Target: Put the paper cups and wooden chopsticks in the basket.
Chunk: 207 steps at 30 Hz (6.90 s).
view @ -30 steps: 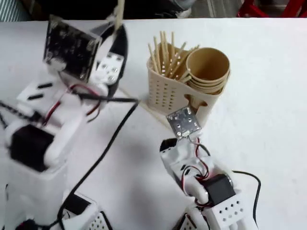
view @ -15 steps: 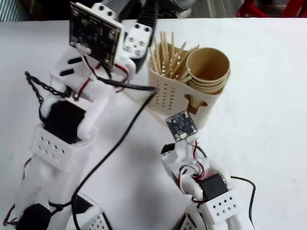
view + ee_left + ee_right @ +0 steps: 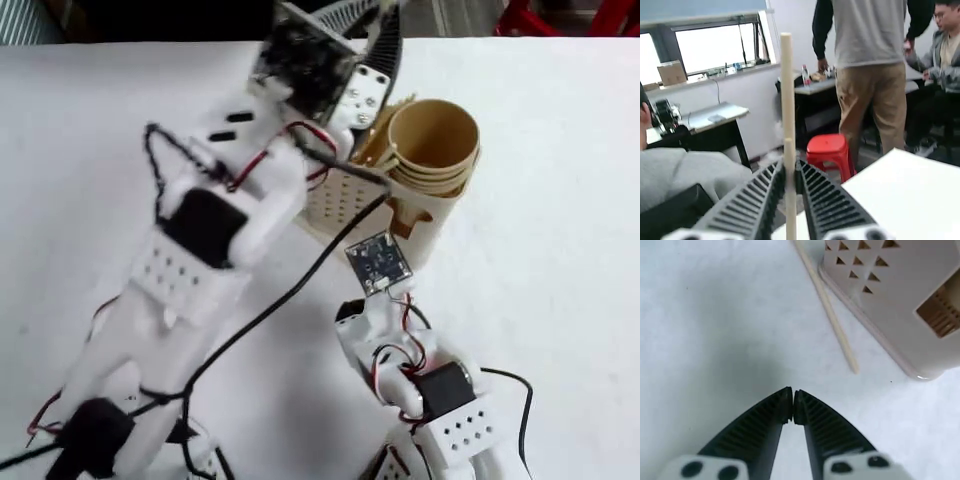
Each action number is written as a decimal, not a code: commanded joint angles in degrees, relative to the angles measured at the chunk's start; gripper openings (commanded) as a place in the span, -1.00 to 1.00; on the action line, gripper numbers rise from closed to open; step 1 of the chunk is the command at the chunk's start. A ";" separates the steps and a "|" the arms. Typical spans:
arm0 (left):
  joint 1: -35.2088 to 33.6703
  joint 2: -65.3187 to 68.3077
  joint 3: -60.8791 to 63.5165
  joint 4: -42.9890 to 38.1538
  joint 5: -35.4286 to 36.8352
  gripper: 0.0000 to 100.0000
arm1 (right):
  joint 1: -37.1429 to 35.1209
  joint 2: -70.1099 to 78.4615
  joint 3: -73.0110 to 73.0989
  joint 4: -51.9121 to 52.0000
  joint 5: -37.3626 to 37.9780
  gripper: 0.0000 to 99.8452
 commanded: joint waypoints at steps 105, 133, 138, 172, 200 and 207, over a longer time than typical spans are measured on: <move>-41.54 -85.93 96.62 19.25 -0.18 -0.95 | -8.75 105.98 -102.42 14.29 16.97 -0.62; -41.54 -85.93 96.62 19.25 -0.18 -0.95 | -8.57 135.60 -132.84 24.40 16.53 -0.82; -41.54 -85.93 96.62 19.25 -0.18 -0.95 | -10.77 135.60 -133.01 27.21 16.62 -0.94; -41.63 -85.93 96.70 19.34 -0.26 -0.95 | -13.76 99.82 -133.19 40.48 10.02 -0.97; -41.71 -85.93 96.70 19.34 -0.26 -0.95 | 11.74 79.08 -129.85 -3.30 0.62 -0.97; -41.71 -85.93 96.70 19.43 -0.26 -0.95 | 14.55 81.98 -121.41 -7.87 0.35 -0.97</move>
